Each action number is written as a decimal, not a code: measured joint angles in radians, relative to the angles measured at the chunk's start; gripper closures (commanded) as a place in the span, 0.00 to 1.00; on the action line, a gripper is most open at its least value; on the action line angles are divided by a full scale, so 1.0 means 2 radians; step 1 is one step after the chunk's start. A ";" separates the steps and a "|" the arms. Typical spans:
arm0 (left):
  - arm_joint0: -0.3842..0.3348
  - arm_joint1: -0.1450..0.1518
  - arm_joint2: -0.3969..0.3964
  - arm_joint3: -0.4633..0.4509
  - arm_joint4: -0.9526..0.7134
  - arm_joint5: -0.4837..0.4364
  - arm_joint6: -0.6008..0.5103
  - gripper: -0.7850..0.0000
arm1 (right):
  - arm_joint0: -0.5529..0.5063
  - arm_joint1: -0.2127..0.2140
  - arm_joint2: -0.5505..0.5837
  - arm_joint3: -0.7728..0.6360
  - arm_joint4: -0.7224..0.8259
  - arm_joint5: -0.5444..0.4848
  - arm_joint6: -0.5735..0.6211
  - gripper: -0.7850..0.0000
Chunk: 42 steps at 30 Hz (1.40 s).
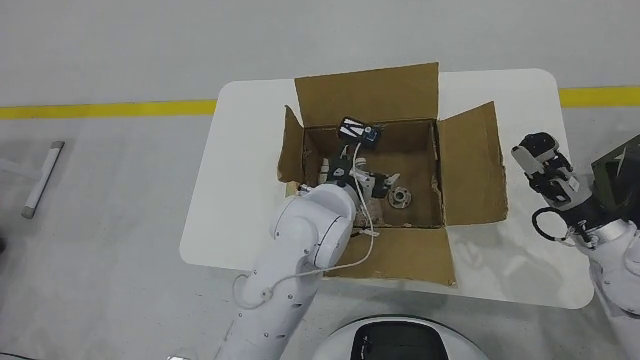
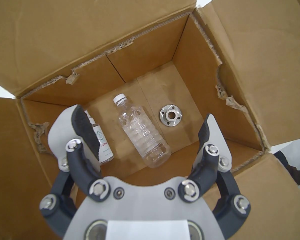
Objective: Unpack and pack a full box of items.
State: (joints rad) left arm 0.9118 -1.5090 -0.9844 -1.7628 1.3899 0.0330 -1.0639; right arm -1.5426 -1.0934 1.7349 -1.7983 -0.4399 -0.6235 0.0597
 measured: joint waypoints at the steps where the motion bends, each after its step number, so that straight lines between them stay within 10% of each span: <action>1: -0.004 0.000 0.009 0.011 0.024 -0.002 -0.009 0.00 | 0.000 -0.001 0.001 -0.004 -0.010 0.000 -0.009 0.00; 26: -0.082 -0.040 0.070 0.246 0.044 0.052 -0.007 0.00 | -0.001 -0.006 -0.004 -0.002 -0.043 0.005 -0.031 0.00; 35: -0.087 -0.047 0.063 0.287 0.035 0.051 0.011 0.56 | 0.002 -0.006 -0.006 0.002 -0.049 -0.005 -0.020 0.20; 37: -0.088 -0.048 0.063 0.292 0.033 0.051 0.013 0.67 | 0.002 -0.006 -0.007 0.002 -0.051 -0.005 -0.018 0.51; 40: -0.091 -0.050 0.061 0.297 0.033 0.052 0.017 1.00 | 0.003 -0.006 -0.008 0.002 -0.052 -0.007 -0.016 0.64; 42: -0.091 -0.051 0.060 0.298 0.033 0.052 0.019 1.00 | 0.004 -0.006 -0.009 0.002 -0.053 -0.009 -0.015 0.72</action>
State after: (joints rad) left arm 0.7293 -1.6118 -0.8645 -1.1673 1.4554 0.1377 -1.0264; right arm -1.5355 -1.1060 1.7166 -1.7936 -0.5467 -0.6421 0.0292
